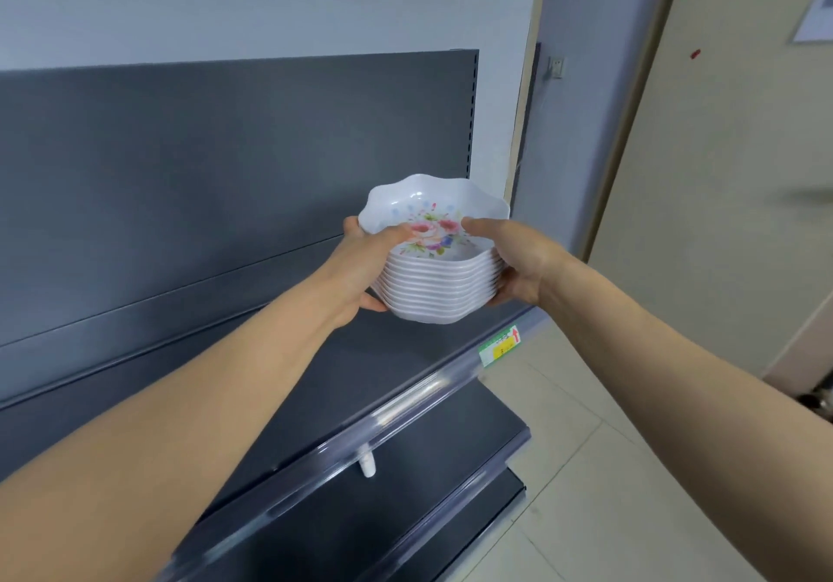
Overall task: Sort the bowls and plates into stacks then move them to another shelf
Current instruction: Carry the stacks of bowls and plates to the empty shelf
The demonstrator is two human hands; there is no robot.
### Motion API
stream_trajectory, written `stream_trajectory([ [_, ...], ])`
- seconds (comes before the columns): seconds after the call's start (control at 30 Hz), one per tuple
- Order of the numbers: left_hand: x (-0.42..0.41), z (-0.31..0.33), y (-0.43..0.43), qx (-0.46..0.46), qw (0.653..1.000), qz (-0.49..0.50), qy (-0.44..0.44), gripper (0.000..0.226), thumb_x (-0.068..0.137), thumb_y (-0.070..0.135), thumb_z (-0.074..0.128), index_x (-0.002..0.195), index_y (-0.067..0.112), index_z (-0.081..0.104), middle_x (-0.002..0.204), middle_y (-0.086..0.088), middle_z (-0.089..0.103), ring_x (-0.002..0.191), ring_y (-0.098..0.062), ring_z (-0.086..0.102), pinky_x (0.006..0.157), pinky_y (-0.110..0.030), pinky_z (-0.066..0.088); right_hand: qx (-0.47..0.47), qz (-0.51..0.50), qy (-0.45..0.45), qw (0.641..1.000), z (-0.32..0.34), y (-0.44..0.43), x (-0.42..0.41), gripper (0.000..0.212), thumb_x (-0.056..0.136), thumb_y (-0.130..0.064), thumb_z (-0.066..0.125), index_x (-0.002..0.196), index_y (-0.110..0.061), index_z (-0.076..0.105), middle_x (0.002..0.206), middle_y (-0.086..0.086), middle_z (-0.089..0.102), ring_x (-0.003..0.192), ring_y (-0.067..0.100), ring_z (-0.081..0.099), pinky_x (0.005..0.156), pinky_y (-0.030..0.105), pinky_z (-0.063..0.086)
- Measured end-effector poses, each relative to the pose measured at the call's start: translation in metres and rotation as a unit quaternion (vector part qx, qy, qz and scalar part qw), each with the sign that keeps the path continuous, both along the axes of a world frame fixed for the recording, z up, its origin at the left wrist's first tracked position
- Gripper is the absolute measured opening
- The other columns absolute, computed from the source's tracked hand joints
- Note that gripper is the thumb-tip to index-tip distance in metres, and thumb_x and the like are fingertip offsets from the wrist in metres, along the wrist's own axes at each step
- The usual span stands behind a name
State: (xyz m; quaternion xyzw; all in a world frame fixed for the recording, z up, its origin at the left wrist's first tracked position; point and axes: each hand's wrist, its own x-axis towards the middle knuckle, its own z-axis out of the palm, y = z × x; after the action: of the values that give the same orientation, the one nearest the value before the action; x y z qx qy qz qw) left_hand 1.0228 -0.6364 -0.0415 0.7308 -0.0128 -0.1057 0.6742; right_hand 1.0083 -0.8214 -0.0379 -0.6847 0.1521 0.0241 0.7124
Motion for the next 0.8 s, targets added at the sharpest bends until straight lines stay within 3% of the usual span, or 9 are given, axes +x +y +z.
stream_trajectory([
  [0.2, 0.034, -0.010, -0.067, -0.017, 0.999, 0.042, 0.027, 0.048, 0.085, 0.039, 0.066, 0.121, 0.029, 0.036, 0.105, 0.007, 0.060, 0.094, -0.017, 0.062, 0.080, -0.050, 0.056, -0.007, 0.046, 0.024, 0.999, -0.007, -0.065, 0.053, 0.043, 0.084, -0.030, 0.067, 0.122, -0.014, 0.054, 0.112, 0.012, 0.068, 0.101, 0.033, 0.066, 0.084, 0.060, 0.050],
  [0.4, 0.070, -0.029, -0.092, -0.015, 0.995, 0.081, 0.052, 0.054, 0.084, 0.040, 0.067, 0.126, 0.029, 0.035, 0.109, 0.008, 0.059, 0.096, -0.016, 0.061, 0.081, -0.052, 0.056, -0.002, 0.086, 0.050, 0.995, -0.028, -0.092, 0.103, 0.038, 0.086, -0.029, 0.065, 0.119, -0.015, 0.055, 0.102, 0.009, 0.068, 0.086, 0.028, 0.066, 0.076, 0.050, 0.056],
  [0.53, 0.095, -0.047, -0.096, -0.008, 0.993, 0.093, 0.068, 0.056, 0.083, 0.040, 0.067, 0.126, 0.028, 0.034, 0.108, 0.008, 0.058, 0.096, -0.016, 0.060, 0.083, -0.055, 0.055, 0.003, 0.100, 0.072, 0.992, -0.047, -0.097, 0.133, 0.029, 0.085, -0.028, 0.065, 0.112, -0.018, 0.059, 0.096, 0.006, 0.070, 0.082, 0.026, 0.065, 0.078, 0.049, 0.053],
  [0.67, 0.118, -0.065, -0.100, -0.008, 0.991, 0.102, 0.083, 0.057, 0.082, 0.039, 0.068, 0.126, 0.026, 0.033, 0.108, 0.007, 0.058, 0.097, -0.018, 0.060, 0.083, -0.055, 0.055, -0.007, 0.106, 0.093, 0.990, -0.063, -0.099, 0.159, 0.011, 0.085, -0.028, 0.065, 0.091, -0.019, 0.061, 0.087, 0.005, 0.068, 0.079, 0.025, 0.064, 0.076, 0.045, 0.054],
  [0.8, 0.133, -0.082, -0.104, -0.013, 0.989, 0.109, 0.102, 0.055, 0.082, 0.037, 0.068, 0.123, 0.026, 0.033, 0.109, 0.005, 0.057, 0.098, -0.020, 0.060, 0.083, -0.057, 0.054, -0.017, 0.124, 0.107, 0.986, -0.080, -0.103, 0.179, 0.012, 0.084, -0.028, 0.065, 0.092, -0.020, 0.061, 0.090, 0.006, 0.069, 0.080, 0.026, 0.064, 0.072, 0.044, 0.053],
])
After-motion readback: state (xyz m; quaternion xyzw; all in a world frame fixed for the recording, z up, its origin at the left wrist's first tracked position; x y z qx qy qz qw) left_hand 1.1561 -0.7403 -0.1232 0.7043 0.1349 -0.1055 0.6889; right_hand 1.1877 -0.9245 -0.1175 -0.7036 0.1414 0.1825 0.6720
